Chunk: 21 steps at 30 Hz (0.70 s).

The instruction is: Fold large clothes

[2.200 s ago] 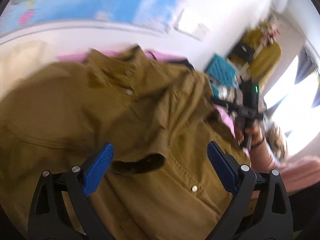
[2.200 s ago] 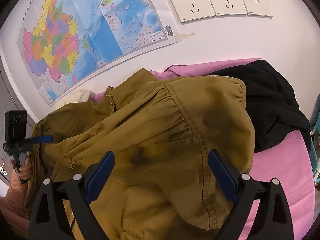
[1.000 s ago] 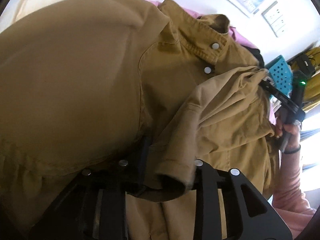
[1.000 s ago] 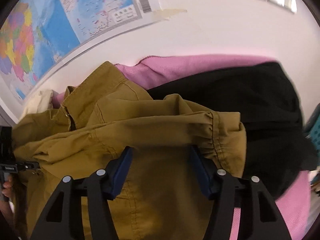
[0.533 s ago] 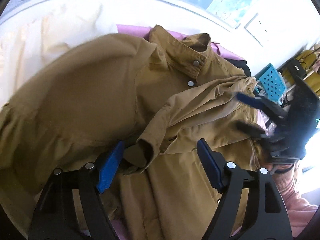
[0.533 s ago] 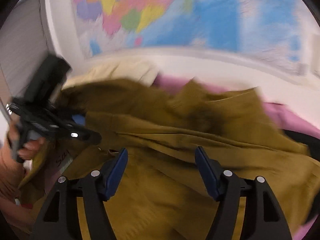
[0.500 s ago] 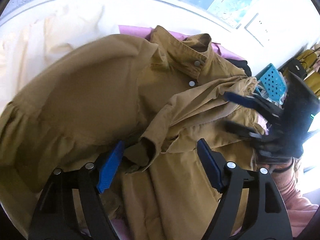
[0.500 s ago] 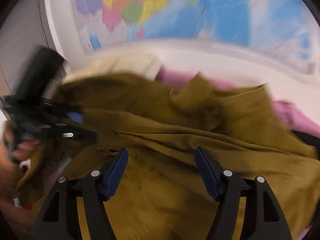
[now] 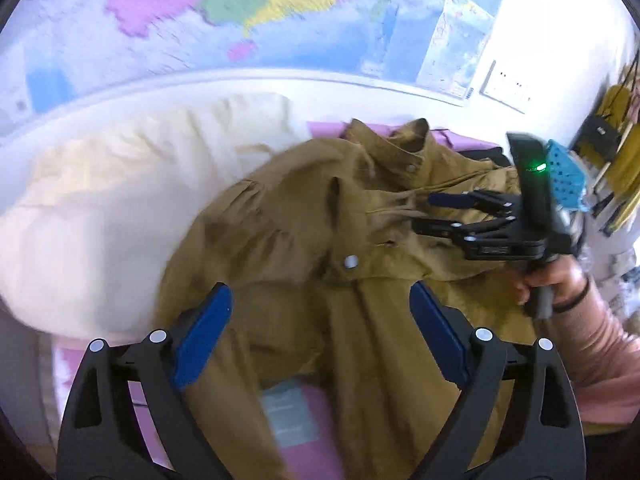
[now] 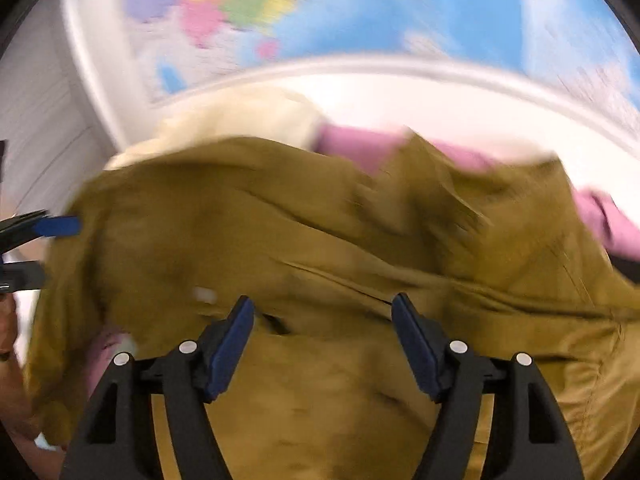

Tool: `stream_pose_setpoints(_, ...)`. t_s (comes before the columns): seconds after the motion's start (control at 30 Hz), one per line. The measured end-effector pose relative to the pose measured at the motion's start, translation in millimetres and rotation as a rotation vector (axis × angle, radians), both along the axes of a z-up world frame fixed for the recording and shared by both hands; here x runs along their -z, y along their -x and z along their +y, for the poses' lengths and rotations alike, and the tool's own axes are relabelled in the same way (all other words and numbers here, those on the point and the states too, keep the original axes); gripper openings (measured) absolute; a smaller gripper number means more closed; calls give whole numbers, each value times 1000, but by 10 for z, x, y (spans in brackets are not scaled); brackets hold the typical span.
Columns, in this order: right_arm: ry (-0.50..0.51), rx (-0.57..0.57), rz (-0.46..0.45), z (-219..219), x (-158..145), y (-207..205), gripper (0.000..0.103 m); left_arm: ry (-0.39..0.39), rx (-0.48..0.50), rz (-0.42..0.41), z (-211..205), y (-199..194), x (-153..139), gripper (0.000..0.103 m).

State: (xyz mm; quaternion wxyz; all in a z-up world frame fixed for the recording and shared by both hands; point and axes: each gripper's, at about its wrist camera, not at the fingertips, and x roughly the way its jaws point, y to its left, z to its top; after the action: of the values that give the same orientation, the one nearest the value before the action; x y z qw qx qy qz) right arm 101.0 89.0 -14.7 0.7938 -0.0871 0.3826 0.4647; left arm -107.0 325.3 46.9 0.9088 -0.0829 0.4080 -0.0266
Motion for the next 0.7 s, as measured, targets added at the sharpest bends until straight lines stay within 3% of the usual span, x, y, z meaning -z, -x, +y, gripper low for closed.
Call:
stream_pose_setpoints(0.17, 30, -95, 18, 452, 147, 72, 70, -17, -34, -4, 86, 238, 44, 89)
stream_pose_setpoints(0.37, 81, -41, 119, 569, 575, -163, 73, -5, -73, 40, 273, 488, 174, 89)
stream_pose_setpoints(0.53, 65, -54, 56, 380, 337, 62, 75, -36, -73, 85, 249, 658, 335, 89)
stream_pose_setpoints(0.7, -28, -209, 28, 168, 48, 596, 81, -76, -106, 113, 295, 823, 431, 89)
